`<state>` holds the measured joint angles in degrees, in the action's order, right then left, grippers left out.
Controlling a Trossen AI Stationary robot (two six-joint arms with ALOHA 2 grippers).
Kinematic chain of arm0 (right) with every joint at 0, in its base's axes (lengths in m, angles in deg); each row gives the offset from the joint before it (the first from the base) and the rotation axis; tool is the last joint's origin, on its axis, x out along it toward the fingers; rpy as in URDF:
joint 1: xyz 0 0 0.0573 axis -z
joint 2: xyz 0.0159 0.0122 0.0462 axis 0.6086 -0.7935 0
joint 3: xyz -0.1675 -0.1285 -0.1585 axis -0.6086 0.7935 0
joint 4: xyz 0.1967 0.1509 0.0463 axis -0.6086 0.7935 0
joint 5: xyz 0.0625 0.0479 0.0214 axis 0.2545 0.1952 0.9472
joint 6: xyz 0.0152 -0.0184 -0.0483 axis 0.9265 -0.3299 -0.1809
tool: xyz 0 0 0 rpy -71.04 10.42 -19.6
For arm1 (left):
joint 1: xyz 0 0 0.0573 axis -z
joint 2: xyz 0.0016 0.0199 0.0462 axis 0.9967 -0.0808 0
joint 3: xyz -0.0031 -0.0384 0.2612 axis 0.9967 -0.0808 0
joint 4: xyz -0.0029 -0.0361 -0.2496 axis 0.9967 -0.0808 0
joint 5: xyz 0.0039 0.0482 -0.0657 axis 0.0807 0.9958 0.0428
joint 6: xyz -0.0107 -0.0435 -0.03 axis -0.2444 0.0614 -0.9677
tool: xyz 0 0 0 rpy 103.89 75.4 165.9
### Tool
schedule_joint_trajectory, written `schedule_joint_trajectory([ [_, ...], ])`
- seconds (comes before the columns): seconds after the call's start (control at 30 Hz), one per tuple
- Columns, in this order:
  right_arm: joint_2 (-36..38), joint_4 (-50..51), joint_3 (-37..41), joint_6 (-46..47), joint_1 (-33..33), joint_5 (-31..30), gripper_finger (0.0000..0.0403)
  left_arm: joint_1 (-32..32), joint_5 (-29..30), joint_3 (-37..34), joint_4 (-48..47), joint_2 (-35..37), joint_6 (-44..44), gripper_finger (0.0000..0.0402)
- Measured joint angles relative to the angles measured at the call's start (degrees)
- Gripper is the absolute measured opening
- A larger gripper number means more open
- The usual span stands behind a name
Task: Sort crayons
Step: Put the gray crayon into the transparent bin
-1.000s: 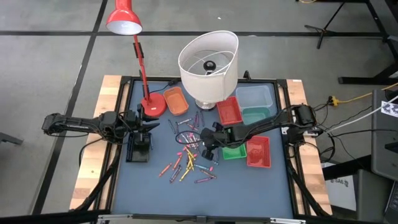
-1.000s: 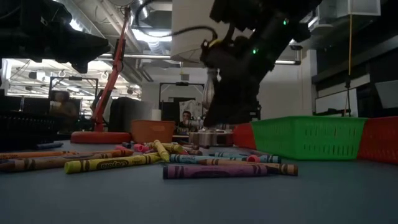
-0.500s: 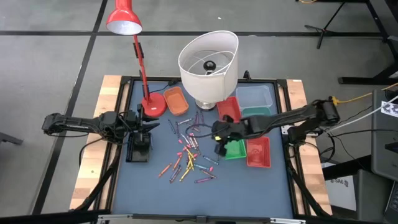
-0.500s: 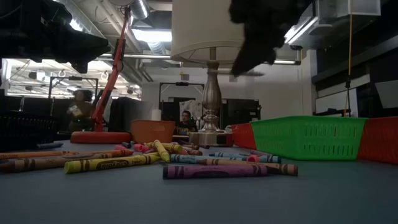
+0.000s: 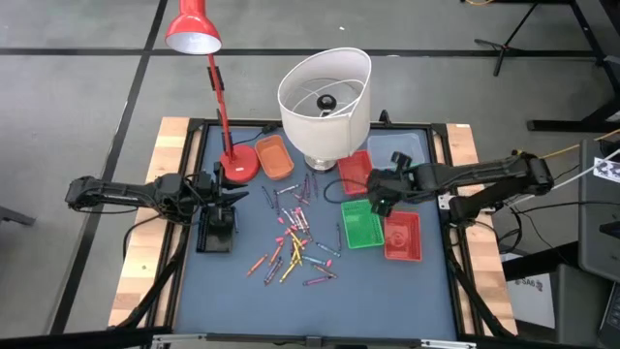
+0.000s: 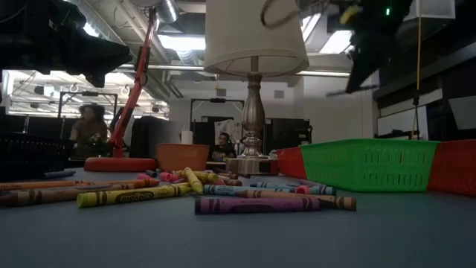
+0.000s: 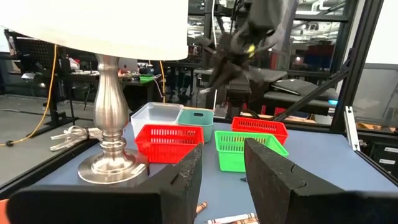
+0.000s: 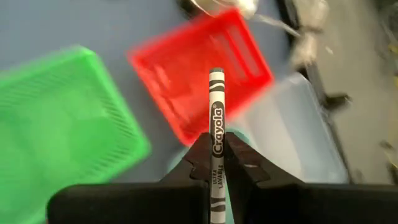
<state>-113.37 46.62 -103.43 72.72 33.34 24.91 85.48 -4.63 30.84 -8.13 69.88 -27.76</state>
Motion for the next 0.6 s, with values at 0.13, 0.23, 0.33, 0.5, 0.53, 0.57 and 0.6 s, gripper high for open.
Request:
schedule_joint_trajectory([
  [0.13, 0.9, -1.08, 4.65, -3.45, 5.84, -0.59, 0.0021, 0.02, 0.0, 0.0, -0.02, -0.02, 0.0, 0.0104],
  [0.23, 1.01, -2.16, 7.67, -7.09, 10.86, -0.79, 0.0021, 0.02, -0.01, 0.0, -0.02, -0.02, -0.26, 0.0104],
  [0.33, 1.01, -3.91, 9.88, -10.93, 15.97, -0.79, 0.0021, 0.04, -0.42, -0.02, 0.0, -0.01, -0.26, 0.0104],
  [0.5, 1.01, -6.58, 11.75, -17.95, 22.93, -0.79, 0.0021, 0.04, -0.44, -0.01, 0.01, -0.01, -0.26, 0.0104],
  [0.53, 1.01, -6.79, 11.81, -19.23, 24.11, -0.81, 0.0021, 0.04, -0.46, 0.0, 0.02, -0.02, -0.26, 0.0104],
  [0.57, 1.01, -6.91, 11.81, -20.18, 25.19, -0.79, 0.0021, 0.04, -0.46, 0.0, 0.02, -0.02, -0.26, 0.0104],
  [0.6, 1.01, -6.91, 11.81, -20.87, 26.25, -0.81, 0.0021, 0.04, -0.44, -0.02, 0.02, -0.02, -0.27, 0.0104],
])
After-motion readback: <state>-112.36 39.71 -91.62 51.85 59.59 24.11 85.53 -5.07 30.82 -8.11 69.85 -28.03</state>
